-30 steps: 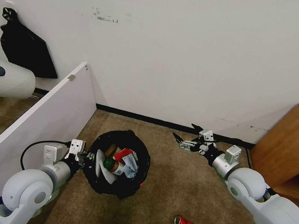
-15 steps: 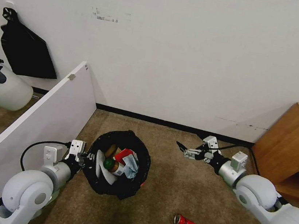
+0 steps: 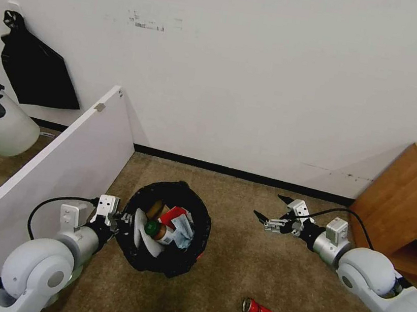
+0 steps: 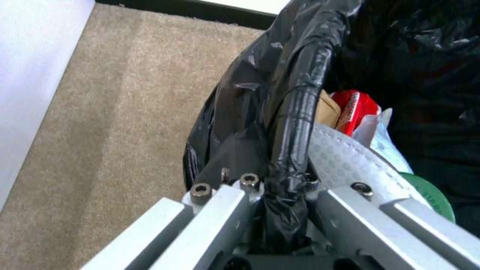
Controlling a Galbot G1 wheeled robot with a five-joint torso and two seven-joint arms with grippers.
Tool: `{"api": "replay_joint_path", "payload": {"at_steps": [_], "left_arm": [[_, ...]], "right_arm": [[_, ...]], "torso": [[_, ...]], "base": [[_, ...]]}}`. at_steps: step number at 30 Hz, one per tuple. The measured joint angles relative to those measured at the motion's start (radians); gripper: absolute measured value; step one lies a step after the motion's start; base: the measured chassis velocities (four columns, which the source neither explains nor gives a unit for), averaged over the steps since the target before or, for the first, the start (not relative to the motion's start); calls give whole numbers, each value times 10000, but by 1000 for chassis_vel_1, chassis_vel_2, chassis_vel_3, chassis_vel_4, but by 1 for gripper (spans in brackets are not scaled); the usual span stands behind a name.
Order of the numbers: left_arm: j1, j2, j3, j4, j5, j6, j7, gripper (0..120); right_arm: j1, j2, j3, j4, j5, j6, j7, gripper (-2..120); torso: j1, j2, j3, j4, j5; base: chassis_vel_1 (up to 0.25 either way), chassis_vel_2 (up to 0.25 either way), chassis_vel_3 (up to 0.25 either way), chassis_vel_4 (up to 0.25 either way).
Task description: Pick up the trash bin and place the garbage on the floor into it.
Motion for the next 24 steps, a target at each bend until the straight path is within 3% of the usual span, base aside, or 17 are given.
{"api": "replay_joint_path", "payload": {"at_steps": [14,24], "left_arm": [[-171,-30,-5,88,97,0,135,0],[-278,-278,72,255,378,1,362,0]], "right_arm": [[915,-993,-1608,-301,1259,-924,-101,100],[932,-1058,-1927,-624,2019,-1881,35,100]], "torso": [[0,0,0,-2,-2],[0,0,0,-1,0]], "base": [[0,0,0,0],[0,0,0,0]]}}
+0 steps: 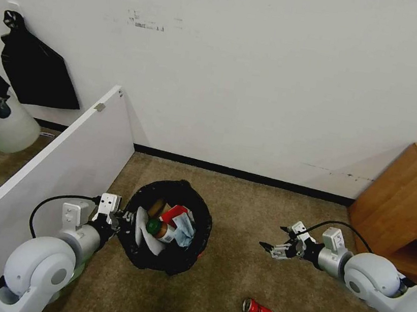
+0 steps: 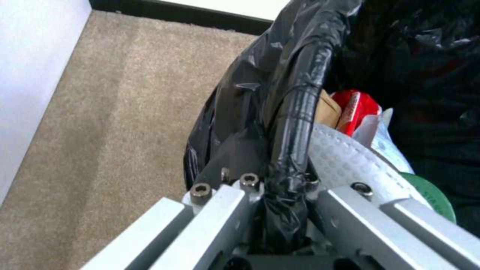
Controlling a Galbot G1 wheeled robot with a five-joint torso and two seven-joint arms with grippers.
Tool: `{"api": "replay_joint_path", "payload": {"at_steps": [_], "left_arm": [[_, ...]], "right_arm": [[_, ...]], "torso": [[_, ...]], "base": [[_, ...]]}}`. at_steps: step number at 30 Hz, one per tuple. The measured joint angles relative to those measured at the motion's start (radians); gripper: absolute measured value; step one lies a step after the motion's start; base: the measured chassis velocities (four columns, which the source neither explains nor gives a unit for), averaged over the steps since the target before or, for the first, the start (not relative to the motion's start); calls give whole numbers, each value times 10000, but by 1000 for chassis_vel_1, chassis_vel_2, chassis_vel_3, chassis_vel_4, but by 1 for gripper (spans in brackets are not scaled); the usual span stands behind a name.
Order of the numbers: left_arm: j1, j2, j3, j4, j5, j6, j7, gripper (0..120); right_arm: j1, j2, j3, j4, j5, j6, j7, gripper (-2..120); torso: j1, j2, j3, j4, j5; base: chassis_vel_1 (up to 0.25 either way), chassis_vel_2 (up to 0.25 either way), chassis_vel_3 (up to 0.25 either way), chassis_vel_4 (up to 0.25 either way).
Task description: Pick up the trash bin and place the garbage on the floor into it.
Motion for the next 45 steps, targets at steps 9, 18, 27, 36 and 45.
{"api": "replay_joint_path", "payload": {"at_steps": [9,18,27,36,45], "left_arm": [[105,56,-66,-139,46,1,38,0],[70,149,-163,-216,35,1,13,0],[122,85,-220,-315,47,1,19,0],[94,114,-250,-309,24,0,51,0],[52,10,-194,-184,47,-1,138,0]], "right_arm": [[-69,15,-31,-231,-41,-283,-125,100],[-228,-148,-7,-93,-197,-1254,-324,100],[-366,-294,-134,87,173,-1861,89,100],[-482,-425,-158,204,426,-2108,289,100],[-333,-546,-724,375,862,-2652,870,100]], "torso": [[0,0,0,1,1],[-1,0,0,1,0],[-1,0,0,1,0],[0,0,-1,1,-1],[-1,0,-1,1,-2]], "base": [[0,0,0,0],[0,0,0,0],[0,0,0,0],[0,0,0,0],[0,0,0,0]]}}
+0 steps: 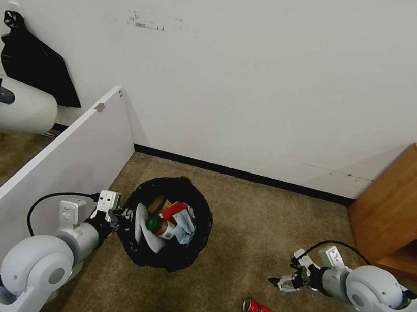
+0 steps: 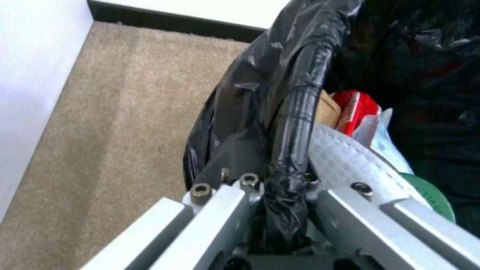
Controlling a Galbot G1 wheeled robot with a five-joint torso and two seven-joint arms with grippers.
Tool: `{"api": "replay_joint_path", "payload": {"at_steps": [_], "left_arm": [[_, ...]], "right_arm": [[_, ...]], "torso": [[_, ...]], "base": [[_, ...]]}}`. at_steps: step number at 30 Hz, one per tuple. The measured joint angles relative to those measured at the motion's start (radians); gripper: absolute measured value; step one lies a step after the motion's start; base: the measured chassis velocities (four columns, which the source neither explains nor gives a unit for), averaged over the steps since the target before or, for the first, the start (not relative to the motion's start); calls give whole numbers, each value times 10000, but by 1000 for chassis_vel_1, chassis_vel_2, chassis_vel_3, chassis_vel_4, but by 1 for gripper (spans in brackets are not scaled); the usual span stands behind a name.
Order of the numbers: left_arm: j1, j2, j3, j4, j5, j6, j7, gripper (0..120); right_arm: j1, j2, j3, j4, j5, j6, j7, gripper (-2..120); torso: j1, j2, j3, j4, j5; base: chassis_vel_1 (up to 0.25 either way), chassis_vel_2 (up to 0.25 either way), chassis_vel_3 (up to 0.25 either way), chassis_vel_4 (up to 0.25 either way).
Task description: Pick up the trash bin and place the garbage on the floor into it.
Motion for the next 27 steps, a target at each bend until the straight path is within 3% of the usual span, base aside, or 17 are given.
{"api": "replay_joint_path", "payload": {"at_steps": [27], "left_arm": [[-73,-227,80,392,179,0,224,0]], "right_arm": [[192,1135,-1061,-1382,-348,-240,177,100]], "torso": [[0,0,0,0,2]], "base": [[0,0,0,0]]}}
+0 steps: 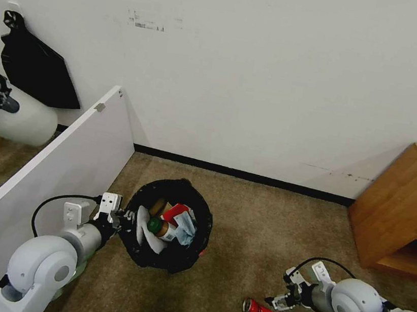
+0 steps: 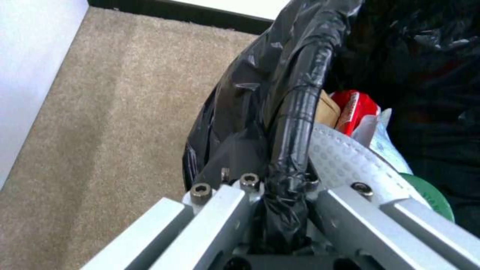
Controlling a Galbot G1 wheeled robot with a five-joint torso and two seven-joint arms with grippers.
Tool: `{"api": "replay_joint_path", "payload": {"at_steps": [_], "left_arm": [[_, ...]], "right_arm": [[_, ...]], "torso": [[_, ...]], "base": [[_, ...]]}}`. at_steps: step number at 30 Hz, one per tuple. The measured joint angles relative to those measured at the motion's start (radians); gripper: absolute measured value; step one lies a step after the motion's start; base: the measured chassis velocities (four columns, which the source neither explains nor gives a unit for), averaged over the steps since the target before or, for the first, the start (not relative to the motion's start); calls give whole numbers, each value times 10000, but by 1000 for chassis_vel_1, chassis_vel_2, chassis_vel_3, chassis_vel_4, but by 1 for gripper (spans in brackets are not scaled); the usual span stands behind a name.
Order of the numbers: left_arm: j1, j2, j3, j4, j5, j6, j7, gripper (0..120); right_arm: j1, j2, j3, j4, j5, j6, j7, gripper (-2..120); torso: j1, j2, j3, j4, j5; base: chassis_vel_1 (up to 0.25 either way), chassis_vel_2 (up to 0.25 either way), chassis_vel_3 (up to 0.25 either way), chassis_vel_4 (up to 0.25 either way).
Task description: Pick up the trash bin and place the garbage on the floor into it.
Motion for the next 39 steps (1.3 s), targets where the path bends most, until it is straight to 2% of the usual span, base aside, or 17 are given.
{"api": "replay_joint_path", "payload": {"at_steps": [15,29,39], "left_arm": [[-45,-80,64,198,128,0,181,0],[-218,-113,97,445,75,-50,258,0],[-345,-87,91,608,55,-95,343,0]], "right_arm": [[319,928,-659,-627,-91,9,215,100],[430,860,-1068,-876,-302,-119,69,100],[607,1228,-1298,-1347,-300,-137,89,100]], "torso": [[0,0,0,0,0],[0,0,0,-1,-1],[0,0,0,0,0]], "base": [[0,0,0,0],[0,0,0,0],[0,0,0,0]]}}
